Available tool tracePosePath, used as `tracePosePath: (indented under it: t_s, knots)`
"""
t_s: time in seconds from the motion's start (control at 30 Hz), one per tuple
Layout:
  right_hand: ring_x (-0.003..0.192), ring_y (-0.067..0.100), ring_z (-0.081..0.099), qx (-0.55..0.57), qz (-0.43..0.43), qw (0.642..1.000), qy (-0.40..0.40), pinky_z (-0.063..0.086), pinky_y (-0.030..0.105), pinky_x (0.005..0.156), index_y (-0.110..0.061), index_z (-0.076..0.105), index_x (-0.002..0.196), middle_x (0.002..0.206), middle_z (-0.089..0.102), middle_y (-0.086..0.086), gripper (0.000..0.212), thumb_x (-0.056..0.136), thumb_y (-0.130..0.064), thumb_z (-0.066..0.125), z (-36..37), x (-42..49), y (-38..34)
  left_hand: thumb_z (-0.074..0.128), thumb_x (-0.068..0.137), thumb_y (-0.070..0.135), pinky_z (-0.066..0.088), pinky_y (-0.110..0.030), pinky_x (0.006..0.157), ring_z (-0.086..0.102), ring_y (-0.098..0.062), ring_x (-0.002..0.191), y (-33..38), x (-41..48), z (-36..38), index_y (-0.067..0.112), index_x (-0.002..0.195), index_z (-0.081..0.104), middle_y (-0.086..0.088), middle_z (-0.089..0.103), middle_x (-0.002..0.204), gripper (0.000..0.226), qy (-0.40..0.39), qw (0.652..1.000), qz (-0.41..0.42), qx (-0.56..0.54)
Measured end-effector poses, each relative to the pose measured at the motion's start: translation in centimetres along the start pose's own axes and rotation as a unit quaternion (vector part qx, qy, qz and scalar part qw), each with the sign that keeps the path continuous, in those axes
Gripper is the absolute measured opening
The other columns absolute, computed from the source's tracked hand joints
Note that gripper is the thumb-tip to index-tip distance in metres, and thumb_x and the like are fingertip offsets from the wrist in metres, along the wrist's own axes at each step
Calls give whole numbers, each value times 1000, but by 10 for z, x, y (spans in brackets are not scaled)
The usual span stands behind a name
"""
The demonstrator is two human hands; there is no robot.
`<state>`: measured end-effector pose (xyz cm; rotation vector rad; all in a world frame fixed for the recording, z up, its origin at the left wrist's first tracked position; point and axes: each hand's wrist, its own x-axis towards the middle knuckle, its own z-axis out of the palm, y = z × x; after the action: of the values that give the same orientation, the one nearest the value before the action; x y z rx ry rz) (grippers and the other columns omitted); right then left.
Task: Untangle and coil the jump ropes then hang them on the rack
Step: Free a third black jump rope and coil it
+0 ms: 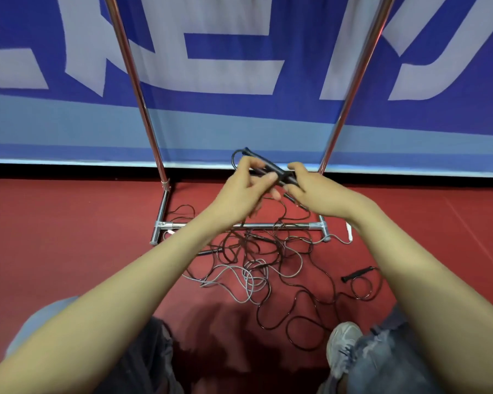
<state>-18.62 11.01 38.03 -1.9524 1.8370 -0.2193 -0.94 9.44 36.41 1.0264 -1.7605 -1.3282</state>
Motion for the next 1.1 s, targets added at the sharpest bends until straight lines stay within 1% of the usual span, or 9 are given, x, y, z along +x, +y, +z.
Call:
tracePosePath:
  t_s: [0.23,0.37,0.47,0.57,0.73,0.83,0.9,0.97,1.1]
  knots:
    - [65,12,46,207,-55,977,10,37,30,63,-23,43,131,71,61,-9,32,100,-33,46,-21,-6,8,54,94,7,35,-21,57,41,-9,52,9,2,-5,9,91,55,-6,71,78,3,-51,959,-130,-247]
    - [64,12,44,341,-93,935,-20,37,24,59,-15,43,131,68,59,-4,30,102,-21,44,-23,-10,3,68,80,25,31,-24,60,41,-8,51,5,4,-9,17,71,66,-5,58,70,13,-89,961,-149,-216]
    - [59,11,40,396,-115,910,-32,34,22,56,-14,36,129,68,57,0,28,102,-17,43,-29,-17,-5,74,70,42,27,-27,57,38,-9,45,0,5,-11,17,78,53,1,52,57,33,-62,973,-144,-171]
    - [58,12,39,389,-131,911,-49,34,23,58,-15,28,117,70,57,2,21,102,-16,43,-30,-25,-10,73,72,45,24,-27,54,34,-9,44,-7,5,-18,17,78,47,5,47,50,38,-61,982,-130,-124]
    - [64,20,40,381,-157,908,-75,34,29,61,-16,30,103,67,58,1,15,100,-14,44,-30,-34,-20,63,78,27,43,-17,60,52,-9,57,-16,1,-22,14,87,51,3,60,63,20,-158,964,-118,-181]
    - [64,17,43,352,-178,908,-144,35,28,61,-13,31,101,67,58,0,15,99,-12,46,-29,-40,-22,66,82,19,46,-21,71,60,-6,69,-20,3,-38,15,93,60,7,67,71,13,-170,983,-54,-38]
    - [68,18,47,312,-182,910,-203,36,33,66,-13,33,102,69,57,1,16,99,-13,48,-27,-43,-22,68,85,8,49,-18,64,62,-3,66,-19,7,-54,13,94,59,9,69,73,13,-205,979,-20,17]
    - [68,15,49,257,-163,919,-249,37,26,66,-16,34,102,70,56,2,15,100,-13,48,-25,-45,-26,73,78,4,45,-15,52,57,-4,51,-13,10,-64,10,91,53,5,66,62,25,-217,974,-58,-3]
    - [56,3,46,91,-106,937,-320,37,13,57,-14,33,104,69,55,-2,17,100,-19,48,-1,-43,-38,77,72,0,43,-19,55,53,-11,53,-7,14,-58,11,93,52,-3,69,68,34,-225,970,-92,17]
